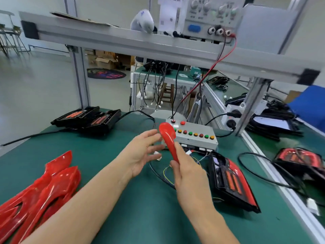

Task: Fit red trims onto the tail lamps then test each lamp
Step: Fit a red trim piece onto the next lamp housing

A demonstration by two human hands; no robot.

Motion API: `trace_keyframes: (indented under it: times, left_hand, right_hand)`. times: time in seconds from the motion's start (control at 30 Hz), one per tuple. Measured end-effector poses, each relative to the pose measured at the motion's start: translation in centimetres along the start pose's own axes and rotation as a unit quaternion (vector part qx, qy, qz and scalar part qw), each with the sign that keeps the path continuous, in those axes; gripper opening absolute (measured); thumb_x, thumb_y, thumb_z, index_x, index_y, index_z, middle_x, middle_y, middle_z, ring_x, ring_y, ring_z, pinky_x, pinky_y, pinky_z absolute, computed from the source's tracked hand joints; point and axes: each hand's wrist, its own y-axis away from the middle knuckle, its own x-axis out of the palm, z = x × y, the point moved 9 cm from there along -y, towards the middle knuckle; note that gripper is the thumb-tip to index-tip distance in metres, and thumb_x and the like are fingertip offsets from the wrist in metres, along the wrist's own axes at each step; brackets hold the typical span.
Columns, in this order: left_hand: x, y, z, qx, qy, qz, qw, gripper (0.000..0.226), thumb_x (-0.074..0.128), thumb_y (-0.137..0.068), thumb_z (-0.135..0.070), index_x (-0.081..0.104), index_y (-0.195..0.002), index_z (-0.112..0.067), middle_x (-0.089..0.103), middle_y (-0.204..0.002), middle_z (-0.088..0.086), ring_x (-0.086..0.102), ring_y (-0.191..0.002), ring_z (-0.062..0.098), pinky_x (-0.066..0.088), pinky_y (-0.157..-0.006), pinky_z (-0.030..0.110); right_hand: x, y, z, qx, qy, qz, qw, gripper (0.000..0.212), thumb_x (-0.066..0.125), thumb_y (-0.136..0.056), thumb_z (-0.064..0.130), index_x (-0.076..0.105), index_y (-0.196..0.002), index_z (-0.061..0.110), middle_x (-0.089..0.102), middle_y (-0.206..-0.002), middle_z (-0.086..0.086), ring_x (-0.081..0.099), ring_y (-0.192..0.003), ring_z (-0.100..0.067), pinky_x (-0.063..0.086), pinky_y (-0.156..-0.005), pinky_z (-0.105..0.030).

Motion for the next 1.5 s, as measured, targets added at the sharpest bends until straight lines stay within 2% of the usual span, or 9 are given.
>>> trace_keyframes:
  times: [0.23,0.4,0.53,0.6,0.67,0.73,0.93,1.2,1.5]
  left_hand:
    - [6.6,-3.3,3.6,-0.021,-0.155,-0.006,0.988,0.02,0.052,-0.097,-0.016,0.053,-0.116,-0.014,0.061,-0.11,0.007,0.058,-0.089,0.017,0.05,-0.071,0.023]
    - [12.7,-5.4,6.7,-0.102,-0.123,0.032,0.987,0.01,0.051,-0.095,-0.012,0.052,-0.086,-0.013,0.052,-0.08,0.008,0.047,-0.06,0.016,0.038,-0.054,0.025]
    - [14.8,-6.5,8.5,-0.132,-0.107,0.023,0.985,0.006,0.06,-0.09,-0.012,0.062,-0.091,-0.006,0.063,-0.074,0.01,0.06,-0.042,0.013,0.048,-0.039,0.02]
    - [15.2,-6.8,9.5,-0.148,-0.105,0.021,0.983,0.014,0.058,-0.092,-0.01,0.063,-0.103,-0.003,0.065,-0.081,0.012,0.065,-0.058,0.019,0.055,-0.048,0.026]
    - [15.2,-6.9,10.5,-0.178,-0.123,0.011,0.976,0.026,0.056,-0.092,-0.01,0.06,-0.114,0.001,0.066,-0.102,0.019,0.065,-0.089,0.03,0.057,-0.078,0.038]
    - [15.2,-6.6,11.0,-0.2,-0.114,0.009,0.973,0.017,0.051,-0.092,-0.007,0.063,-0.101,0.001,0.066,-0.098,0.019,0.064,-0.087,0.03,0.054,-0.082,0.039]
    - [14.2,-5.8,11.1,-0.21,0.005,0.022,0.977,0.038,0.037,-0.079,0.008,0.059,-0.049,-0.001,0.061,-0.051,0.01,0.061,-0.043,0.023,0.05,-0.048,0.026]
    - [13.1,-4.2,11.1,-0.182,0.192,0.027,0.964,0.042,0.053,-0.09,-0.022,0.071,-0.057,-0.004,0.068,-0.063,0.013,0.066,-0.051,0.024,0.056,-0.048,0.032]
    - [12.4,-3.6,10.7,-0.158,0.227,-0.016,0.961,0.031,0.056,-0.091,-0.036,0.069,-0.095,-0.007,0.071,-0.092,0.015,0.067,-0.083,0.028,0.053,-0.081,0.04]
  right_hand:
    - [-7.1,1.2,-6.4,0.104,0.094,-0.101,0.985,0.05,0.04,-0.102,0.026,0.027,-0.151,0.029,0.065,-0.112,0.0,0.06,-0.098,-0.025,0.044,-0.08,-0.036]
    - [-8.1,2.1,-10.6,0.198,0.146,-0.067,0.967,0.031,0.04,-0.101,0.023,0.044,-0.131,0.026,0.065,-0.104,-0.003,0.057,-0.095,-0.03,0.031,-0.066,-0.034]
    - [-7.6,2.9,-12.4,0.229,0.135,-0.035,0.963,0.027,0.039,-0.099,0.021,0.048,-0.124,0.023,0.059,-0.09,-0.006,0.047,-0.083,-0.028,0.031,-0.064,-0.035]
    - [-7.5,3.0,-12.9,0.235,0.13,-0.034,0.963,0.028,0.038,-0.099,0.02,0.05,-0.125,0.022,0.058,-0.089,-0.006,0.046,-0.082,-0.027,0.031,-0.064,-0.035]
    - [-7.5,3.0,-13.0,0.237,0.133,-0.034,0.962,0.029,0.039,-0.1,0.021,0.051,-0.126,0.022,0.054,-0.087,-0.004,0.043,-0.081,-0.026,0.029,-0.065,-0.035]
    - [-7.5,3.0,-13.0,0.238,0.137,-0.033,0.961,0.029,0.039,-0.1,0.023,0.05,-0.127,0.022,0.05,-0.087,-0.003,0.042,-0.081,-0.025,0.029,-0.065,-0.034]
    - [-7.6,3.6,-12.9,0.211,0.137,-0.046,0.967,0.032,0.04,-0.101,0.025,0.048,-0.131,0.024,0.044,-0.104,0.004,0.05,-0.098,-0.021,0.035,-0.072,-0.032]
    - [-7.3,4.1,-11.0,0.135,0.158,-0.028,0.978,0.035,0.041,-0.1,0.037,0.045,-0.135,0.032,0.047,-0.108,0.011,0.041,-0.103,-0.014,0.033,-0.076,-0.027]
    - [-6.7,5.8,-8.4,0.038,0.125,-0.04,0.991,0.047,0.046,-0.099,0.036,0.038,-0.145,0.035,0.048,-0.11,0.009,0.046,-0.104,-0.014,0.041,-0.083,-0.027]
